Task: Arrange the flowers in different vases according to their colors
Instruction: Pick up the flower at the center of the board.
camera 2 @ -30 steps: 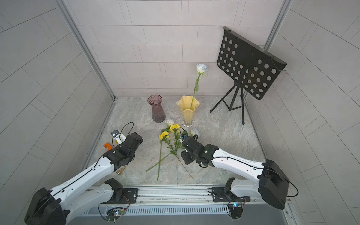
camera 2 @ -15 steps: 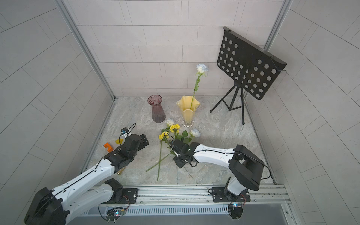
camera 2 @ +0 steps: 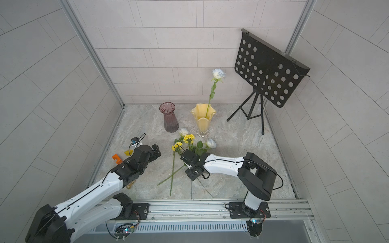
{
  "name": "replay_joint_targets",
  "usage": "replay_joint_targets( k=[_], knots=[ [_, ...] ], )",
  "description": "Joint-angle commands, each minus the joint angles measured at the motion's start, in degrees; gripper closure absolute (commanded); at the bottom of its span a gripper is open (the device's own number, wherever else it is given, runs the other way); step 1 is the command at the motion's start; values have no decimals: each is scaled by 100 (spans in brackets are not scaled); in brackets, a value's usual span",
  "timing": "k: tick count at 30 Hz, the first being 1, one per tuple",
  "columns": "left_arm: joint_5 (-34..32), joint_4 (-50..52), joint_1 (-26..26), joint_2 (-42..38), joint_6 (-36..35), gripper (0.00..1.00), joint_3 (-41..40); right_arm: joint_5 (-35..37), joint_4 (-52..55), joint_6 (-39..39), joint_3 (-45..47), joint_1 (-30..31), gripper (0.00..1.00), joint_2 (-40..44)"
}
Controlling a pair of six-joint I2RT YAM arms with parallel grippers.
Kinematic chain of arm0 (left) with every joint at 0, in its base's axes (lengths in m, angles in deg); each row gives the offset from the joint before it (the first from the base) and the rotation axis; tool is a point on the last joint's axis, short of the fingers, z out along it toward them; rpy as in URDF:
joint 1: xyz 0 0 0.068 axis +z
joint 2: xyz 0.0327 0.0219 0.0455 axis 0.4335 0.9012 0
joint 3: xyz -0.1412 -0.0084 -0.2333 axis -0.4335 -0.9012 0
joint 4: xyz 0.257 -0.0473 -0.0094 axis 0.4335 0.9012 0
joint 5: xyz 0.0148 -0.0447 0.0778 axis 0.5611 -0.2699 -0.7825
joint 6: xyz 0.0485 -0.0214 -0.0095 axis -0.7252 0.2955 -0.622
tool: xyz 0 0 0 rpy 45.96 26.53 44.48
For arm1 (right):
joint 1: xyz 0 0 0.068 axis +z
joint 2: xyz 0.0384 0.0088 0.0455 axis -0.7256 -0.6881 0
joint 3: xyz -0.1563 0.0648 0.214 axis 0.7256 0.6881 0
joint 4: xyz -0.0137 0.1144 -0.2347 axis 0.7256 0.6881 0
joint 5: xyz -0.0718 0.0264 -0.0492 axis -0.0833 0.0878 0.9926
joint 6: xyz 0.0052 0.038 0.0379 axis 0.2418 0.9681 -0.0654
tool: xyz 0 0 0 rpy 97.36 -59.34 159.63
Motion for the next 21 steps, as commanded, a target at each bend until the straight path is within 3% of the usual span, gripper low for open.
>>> replay_joint_targets(
  k=[1,9,18,21],
  knots=[
    [-42,-72,-5,-49,-64,1,17,164,139,-93,120,2,71,170],
    [-63,-81,-9,-51,-57,1,9,231,136,-155,331,-77,72,306],
    [-94,-82,-5,-26,-56,1,5,200,-14,-159,112,-84,73,-164],
    [-168,-43,-5,-55,-17,1,9,187,7,-145,28,-84,85,-263]
  ],
)
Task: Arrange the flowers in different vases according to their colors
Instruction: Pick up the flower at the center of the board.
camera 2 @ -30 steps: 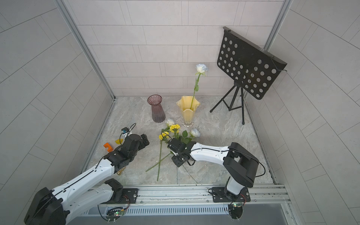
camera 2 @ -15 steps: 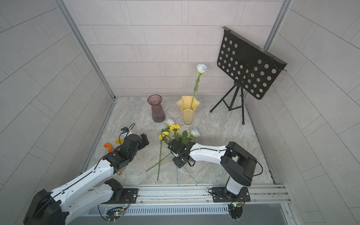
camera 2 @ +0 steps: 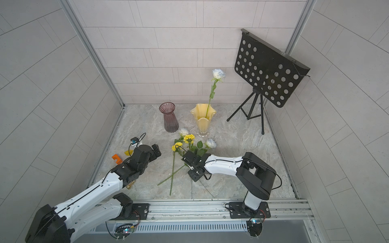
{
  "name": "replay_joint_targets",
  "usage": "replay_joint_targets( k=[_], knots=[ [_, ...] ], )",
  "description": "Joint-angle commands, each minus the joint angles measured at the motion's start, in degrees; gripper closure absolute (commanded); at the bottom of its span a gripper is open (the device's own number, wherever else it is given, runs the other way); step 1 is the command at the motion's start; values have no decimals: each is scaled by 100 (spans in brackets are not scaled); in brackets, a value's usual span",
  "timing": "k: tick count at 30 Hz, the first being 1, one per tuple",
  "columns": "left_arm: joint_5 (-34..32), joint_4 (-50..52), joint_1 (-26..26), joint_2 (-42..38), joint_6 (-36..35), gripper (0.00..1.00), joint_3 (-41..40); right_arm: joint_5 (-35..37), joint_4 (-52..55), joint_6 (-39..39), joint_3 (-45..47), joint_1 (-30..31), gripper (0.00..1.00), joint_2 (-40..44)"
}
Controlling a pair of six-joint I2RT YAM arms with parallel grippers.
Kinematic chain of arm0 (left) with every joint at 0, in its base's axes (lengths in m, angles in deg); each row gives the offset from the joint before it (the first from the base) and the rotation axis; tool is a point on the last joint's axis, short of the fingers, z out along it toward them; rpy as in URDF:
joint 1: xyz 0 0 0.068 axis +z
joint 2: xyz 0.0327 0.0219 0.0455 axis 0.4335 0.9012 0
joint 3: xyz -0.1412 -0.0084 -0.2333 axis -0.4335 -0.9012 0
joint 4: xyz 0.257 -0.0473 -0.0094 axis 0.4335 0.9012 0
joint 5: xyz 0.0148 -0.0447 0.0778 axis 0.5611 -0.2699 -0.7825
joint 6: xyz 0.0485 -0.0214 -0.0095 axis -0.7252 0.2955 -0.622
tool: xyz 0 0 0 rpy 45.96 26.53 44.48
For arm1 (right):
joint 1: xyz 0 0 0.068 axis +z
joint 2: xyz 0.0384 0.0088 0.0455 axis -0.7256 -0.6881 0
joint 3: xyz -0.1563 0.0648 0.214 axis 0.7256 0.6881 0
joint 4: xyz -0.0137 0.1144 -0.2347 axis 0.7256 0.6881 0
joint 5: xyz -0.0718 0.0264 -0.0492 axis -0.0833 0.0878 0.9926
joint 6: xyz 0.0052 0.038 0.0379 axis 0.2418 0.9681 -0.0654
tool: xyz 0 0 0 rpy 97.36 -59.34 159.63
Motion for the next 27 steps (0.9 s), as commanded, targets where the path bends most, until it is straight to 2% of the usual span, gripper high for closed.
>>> replay_joint_targets(
  k=[1,4,9,12,14,17,21,23,27],
  knots=[
    [-183,16,-5,-64,23,1,5,69,89,9,-123,-1,91,-143],
    [-464,170,-5,-86,251,1,12,91,186,21,-132,-1,100,-52],
    [-1416,919,2,-159,942,0,82,268,480,39,-139,-1,100,441],
    [-1541,1007,9,-328,939,0,56,374,694,47,-191,-1,100,892],
    [-1213,736,70,-460,721,0,-48,409,816,41,-247,-5,100,1215],
    [-337,164,175,-549,195,0,-194,466,843,65,-365,-18,100,1668],
    [538,-545,343,-522,-191,0,-383,705,725,16,-870,-150,100,2099],
    [1009,-758,648,-415,-177,0,-426,793,503,-9,-1287,-294,100,2153],
    [1704,-869,1621,-18,140,0,-381,1088,-592,163,-2113,-658,100,1873]
  ],
)
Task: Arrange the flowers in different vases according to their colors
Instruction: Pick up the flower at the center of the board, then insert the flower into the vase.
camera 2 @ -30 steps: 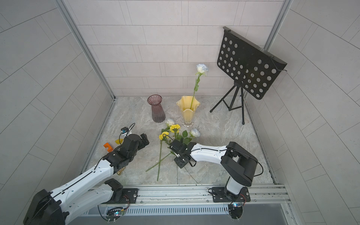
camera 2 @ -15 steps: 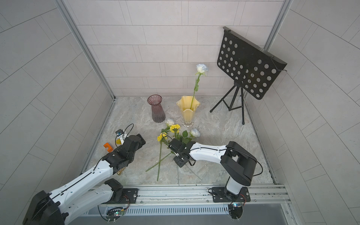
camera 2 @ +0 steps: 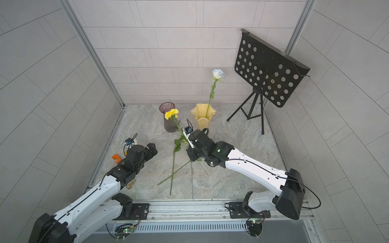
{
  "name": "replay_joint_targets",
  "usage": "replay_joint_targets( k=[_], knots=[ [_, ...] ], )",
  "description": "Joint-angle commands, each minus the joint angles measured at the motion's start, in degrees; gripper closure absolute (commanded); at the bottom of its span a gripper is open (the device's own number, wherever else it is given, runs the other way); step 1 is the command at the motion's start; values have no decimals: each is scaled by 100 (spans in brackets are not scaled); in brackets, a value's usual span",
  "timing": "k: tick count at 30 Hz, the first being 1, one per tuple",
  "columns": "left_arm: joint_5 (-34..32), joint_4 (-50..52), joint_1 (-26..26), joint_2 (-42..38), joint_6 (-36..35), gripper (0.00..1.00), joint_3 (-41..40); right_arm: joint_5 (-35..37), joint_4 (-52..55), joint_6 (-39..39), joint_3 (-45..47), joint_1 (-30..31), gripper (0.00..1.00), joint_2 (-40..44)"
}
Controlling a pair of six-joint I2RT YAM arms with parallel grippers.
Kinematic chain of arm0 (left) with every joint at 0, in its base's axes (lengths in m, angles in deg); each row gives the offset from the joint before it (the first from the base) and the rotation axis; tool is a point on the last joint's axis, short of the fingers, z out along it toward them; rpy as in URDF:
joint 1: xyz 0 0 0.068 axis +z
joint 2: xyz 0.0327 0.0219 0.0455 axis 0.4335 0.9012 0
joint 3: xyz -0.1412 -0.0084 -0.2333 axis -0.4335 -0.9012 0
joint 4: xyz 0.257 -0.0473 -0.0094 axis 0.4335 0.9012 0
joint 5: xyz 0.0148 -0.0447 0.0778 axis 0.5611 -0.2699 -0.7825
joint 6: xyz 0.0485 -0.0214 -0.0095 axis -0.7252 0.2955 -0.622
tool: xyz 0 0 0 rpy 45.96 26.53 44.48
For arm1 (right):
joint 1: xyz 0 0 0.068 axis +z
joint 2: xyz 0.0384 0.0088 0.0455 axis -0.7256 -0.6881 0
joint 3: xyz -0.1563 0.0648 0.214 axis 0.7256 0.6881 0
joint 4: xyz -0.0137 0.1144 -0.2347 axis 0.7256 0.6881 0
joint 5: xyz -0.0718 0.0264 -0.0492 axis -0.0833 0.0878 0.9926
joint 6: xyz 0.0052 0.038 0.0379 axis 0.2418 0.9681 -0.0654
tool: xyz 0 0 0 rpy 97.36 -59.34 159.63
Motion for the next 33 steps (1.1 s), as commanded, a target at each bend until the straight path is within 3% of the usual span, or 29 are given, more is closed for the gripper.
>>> replay_joint_targets(
  k=[1,6,12,20,26,33],
  knots=[
    [867,-347,723,233,107,0,-62,448,-1080,165,-625,-262,100,-254],
    [1602,-768,1651,426,347,0,-371,669,-2098,393,-2151,-658,100,-1405],
    [2123,-1077,1692,356,51,0,-444,468,-2579,571,-4394,-1059,100,-3138],
    [2167,-1286,1690,222,156,0,-650,221,-2576,216,-7126,-1176,100,-5418],
    [2206,-1309,1686,232,145,0,-632,107,-3176,20,-7463,-1156,100,-6313],
    [2268,-1353,1682,272,180,0,-624,-59,-2808,-147,-7445,-1089,100,-6688]
  ],
)
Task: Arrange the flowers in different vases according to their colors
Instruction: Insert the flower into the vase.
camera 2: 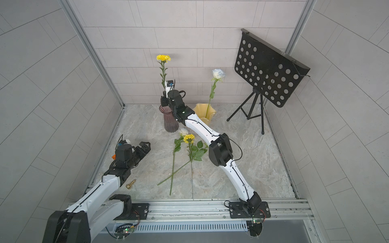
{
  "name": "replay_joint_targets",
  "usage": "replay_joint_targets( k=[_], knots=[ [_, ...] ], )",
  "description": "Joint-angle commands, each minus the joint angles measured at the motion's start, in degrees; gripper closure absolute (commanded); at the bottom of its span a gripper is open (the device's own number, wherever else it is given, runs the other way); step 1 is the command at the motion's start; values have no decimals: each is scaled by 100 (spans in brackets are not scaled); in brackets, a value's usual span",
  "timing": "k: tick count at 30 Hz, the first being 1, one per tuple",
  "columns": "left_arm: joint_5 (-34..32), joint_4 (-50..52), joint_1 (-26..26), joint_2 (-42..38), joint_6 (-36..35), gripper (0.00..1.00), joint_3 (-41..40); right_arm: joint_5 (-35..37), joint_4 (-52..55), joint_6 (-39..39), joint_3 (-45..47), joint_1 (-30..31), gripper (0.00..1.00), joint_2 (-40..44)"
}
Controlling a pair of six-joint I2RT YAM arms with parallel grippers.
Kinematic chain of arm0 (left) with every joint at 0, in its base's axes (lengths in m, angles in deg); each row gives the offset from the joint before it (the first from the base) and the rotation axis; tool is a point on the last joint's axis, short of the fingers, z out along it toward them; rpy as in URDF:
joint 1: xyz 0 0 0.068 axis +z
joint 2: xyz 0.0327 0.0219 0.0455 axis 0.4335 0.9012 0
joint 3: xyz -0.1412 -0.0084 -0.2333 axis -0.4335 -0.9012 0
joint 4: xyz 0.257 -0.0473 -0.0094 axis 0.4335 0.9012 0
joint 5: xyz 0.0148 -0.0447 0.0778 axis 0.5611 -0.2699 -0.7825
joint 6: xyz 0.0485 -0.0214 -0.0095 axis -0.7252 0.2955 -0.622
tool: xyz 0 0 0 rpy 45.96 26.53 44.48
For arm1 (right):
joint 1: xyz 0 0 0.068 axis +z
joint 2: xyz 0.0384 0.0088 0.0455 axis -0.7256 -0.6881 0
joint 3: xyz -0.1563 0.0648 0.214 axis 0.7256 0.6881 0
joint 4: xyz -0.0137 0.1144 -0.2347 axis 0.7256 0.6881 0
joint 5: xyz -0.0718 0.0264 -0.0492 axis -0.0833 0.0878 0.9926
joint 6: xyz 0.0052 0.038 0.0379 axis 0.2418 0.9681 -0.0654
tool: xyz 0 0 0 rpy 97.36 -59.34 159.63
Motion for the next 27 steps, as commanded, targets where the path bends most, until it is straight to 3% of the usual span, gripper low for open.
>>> replay_joint_targets(
  k=[1,7,8,10,13,22,27],
  knots=[
    [58,-154,9,-21,-10,0,-38,-115,35,-193,-101,65,100,37],
    [43,-112,10,-76,-9,0,-44,-179,435,-288,-100,136,96,92],
    [42,-104,14,-84,-10,0,-43,-212,534,-286,-103,133,86,120],
    [41,-94,14,-95,-10,0,-45,-246,739,-260,-69,151,56,208],
    [41,-85,8,-107,8,0,-55,-201,1062,-257,154,198,43,499],
    [57,-44,5,-248,-12,0,-66,-141,1237,-173,1984,366,37,2103],
    [371,195,-154,-619,-63,0,-27,-117,1850,168,3418,401,36,3458]
  ],
)
